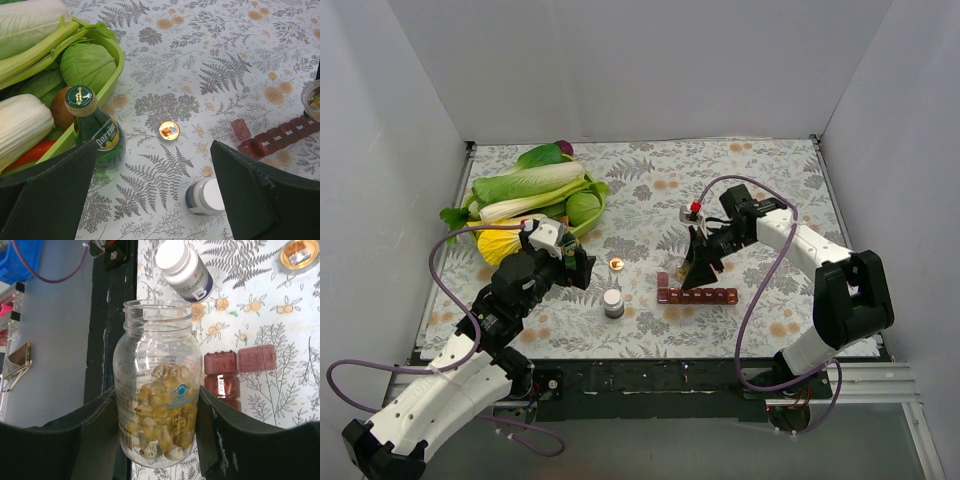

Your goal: Sort the pills into containers

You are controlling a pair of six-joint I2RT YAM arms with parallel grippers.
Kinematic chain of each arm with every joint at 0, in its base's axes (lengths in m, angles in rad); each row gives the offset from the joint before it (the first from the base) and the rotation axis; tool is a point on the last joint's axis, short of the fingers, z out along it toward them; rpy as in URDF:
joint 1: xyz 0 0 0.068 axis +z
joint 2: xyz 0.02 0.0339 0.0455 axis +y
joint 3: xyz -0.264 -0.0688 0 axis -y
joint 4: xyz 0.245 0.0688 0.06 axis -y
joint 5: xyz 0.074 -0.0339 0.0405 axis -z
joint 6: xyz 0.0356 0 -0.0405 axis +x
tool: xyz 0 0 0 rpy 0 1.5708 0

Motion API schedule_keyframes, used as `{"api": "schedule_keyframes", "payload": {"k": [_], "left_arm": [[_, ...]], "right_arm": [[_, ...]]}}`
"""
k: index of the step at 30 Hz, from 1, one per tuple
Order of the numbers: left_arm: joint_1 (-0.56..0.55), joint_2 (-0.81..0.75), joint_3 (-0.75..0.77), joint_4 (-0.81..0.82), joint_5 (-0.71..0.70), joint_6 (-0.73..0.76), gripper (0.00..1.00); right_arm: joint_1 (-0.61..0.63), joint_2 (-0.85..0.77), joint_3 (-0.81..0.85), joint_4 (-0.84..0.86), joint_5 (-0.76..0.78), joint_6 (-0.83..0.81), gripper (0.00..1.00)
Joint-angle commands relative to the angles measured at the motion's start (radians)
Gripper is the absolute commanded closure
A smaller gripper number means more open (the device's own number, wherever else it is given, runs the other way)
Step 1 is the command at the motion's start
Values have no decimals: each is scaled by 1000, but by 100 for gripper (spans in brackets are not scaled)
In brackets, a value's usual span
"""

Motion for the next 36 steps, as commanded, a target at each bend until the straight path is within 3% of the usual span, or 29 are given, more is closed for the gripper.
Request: {"api": "schedule_keyframes", "payload": {"k": [1,15,36], "left_arm": [[6,-17,-10,20,9,13,2],[4,-24,-28,35,20,22,2],[4,-50,-36,38,15,23,2]], "right_arm": [[15,31,10,-69,77,-50,99],[81,61,-13,-14,358,26,99],[199,98,-10,25,602,83,99]]}}
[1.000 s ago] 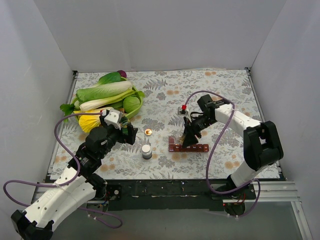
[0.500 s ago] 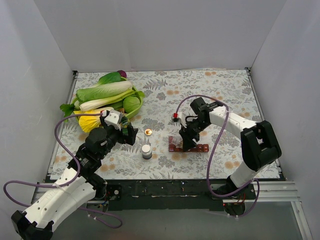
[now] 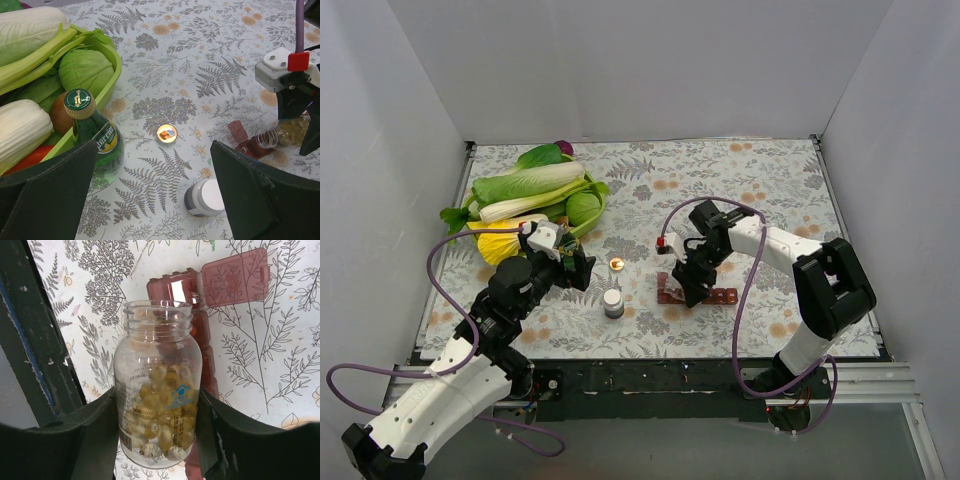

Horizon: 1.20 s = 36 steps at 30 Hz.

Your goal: Sort the pills into containers

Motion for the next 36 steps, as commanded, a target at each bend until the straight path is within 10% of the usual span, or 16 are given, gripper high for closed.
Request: {"api": "schedule_keyframes", "payload": {"k": [1,36], "left_arm": [[6,-15,-13,21,-1,13,2],[6,-34,-18,24,-11,13,2]], "right_arm": [[24,4,3,7,58,9,99],[147,-2,75,-42,325,44,99]]}}
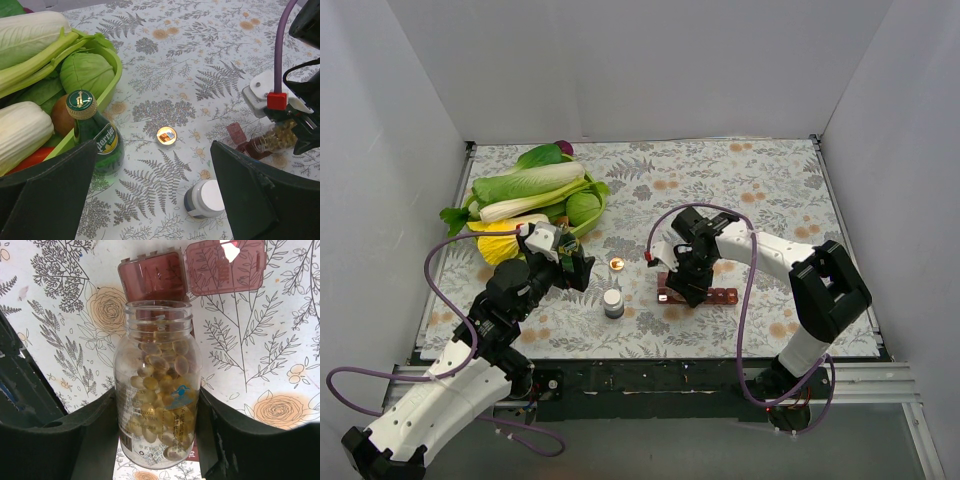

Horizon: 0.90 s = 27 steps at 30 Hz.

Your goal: Sort the pills into containers

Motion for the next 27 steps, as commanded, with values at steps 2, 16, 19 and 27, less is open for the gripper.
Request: {"api": "schedule_keyframes", "payload": {"k": [2,16,19,27], "left_arm": [[6,-9,-5,17,-10,12,2],[4,-14,-6,20,-10,14,2],[6,-15,-6,18,-12,14,2],[4,-15,-6,20,-12,14,2]], "right_arm": [[23,-7,52,-35,46,5,99],[77,9,79,-70,124,2,99],[83,12,84,-75,135,2,99],[110,24,101,-85,181,1,99]]}}
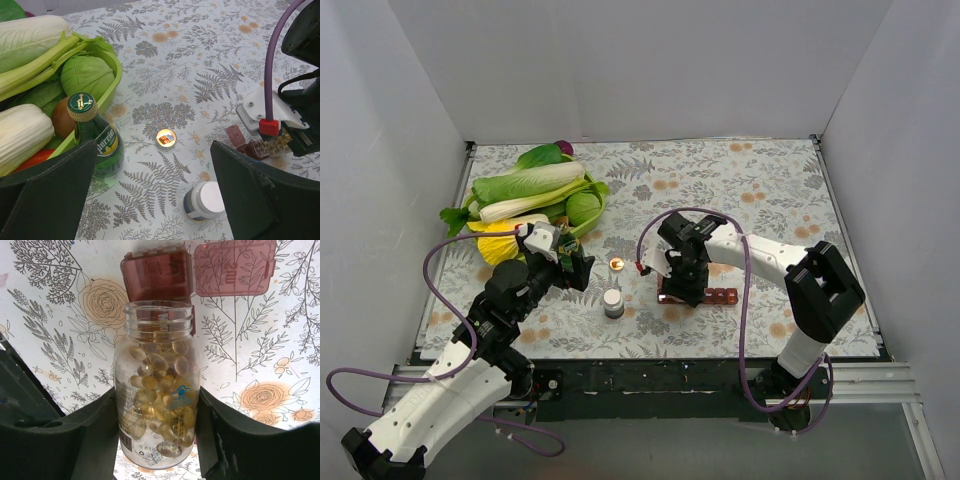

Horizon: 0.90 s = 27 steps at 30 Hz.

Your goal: Sort the pills into containers

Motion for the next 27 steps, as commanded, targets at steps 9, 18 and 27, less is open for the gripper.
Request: {"api": "schedule_keyframes", "payload": {"k": [9,18,27], "left_arm": [[6,-10,-5,13,-12,15,2],[6,-9,-8,13,-12,17,2],[6,-10,-8,13,-10,17,2]], "right_arm": [[42,17,68,-53,73,-10,99],[60,29,79,-65,94,-22,99],[71,43,88,-73,119,-25,99]]}}
